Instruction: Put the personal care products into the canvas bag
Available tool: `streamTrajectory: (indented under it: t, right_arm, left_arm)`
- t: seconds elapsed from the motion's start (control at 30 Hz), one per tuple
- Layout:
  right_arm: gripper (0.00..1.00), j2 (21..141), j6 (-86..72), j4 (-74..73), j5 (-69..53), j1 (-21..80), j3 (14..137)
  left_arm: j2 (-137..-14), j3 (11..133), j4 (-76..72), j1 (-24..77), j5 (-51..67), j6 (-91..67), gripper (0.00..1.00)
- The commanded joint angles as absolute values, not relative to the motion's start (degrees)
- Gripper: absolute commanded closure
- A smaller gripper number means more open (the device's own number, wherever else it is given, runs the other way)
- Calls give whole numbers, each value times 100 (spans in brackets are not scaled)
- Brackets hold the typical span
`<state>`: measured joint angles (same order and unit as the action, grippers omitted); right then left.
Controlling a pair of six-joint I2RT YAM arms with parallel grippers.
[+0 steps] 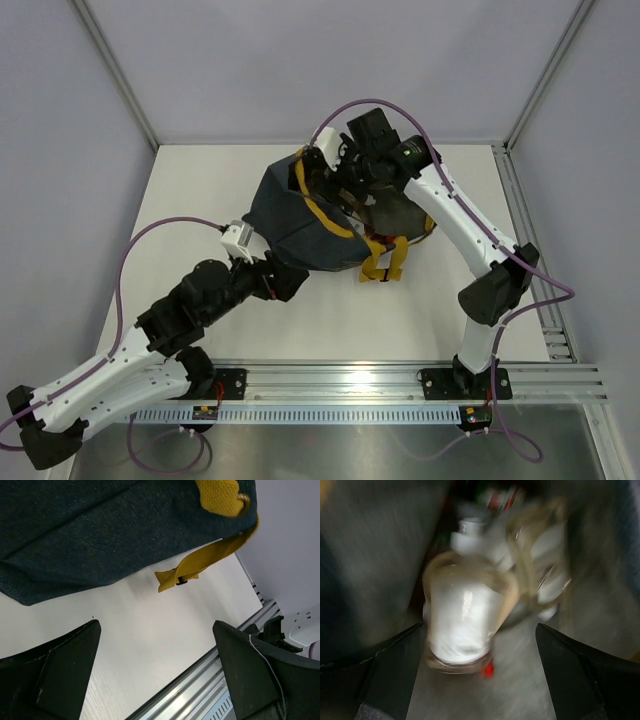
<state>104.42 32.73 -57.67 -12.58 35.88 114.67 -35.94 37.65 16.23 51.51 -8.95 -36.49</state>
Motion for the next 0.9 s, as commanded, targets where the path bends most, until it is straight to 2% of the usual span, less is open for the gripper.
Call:
streamTrajectory:
  t: [0.0,0.23,0.37,0.43,0.47,0.57,0.87]
  right_arm:
    - [1,10425,3059,-5546,-1256,3648,12102]
    - [0,9730,2954,-5818,-1554,3271,12112]
    - [1,9011,2165,-5600,-2214,2114,11395]
    - [1,8291,1769,-4855,-2058,1637,10831]
    - [1,8027,1305,-4521,-1804,1426,10106]
    - [1,6876,546,-3009,1122,1020,8568]
    - [0,5714,-156,-3252,2117,633,7086]
  left_arm:
    - [-3419,3753,1520,5168,-1177,-3647,1]
    - [-3085,3639,1600,5168,-1423,-3726,1]
    - [-2971,3639,1678,5168,-1617,-3744,1]
    - [-2927,3700,1766,5168,-1792,-3674,1]
    - [-2909,3735,1828,5168,-1845,-3630,1]
    - [-2865,3902,2021,5168,-2091,-3455,1]
    - [-2856,4280,2373,5159,-2523,-3155,1]
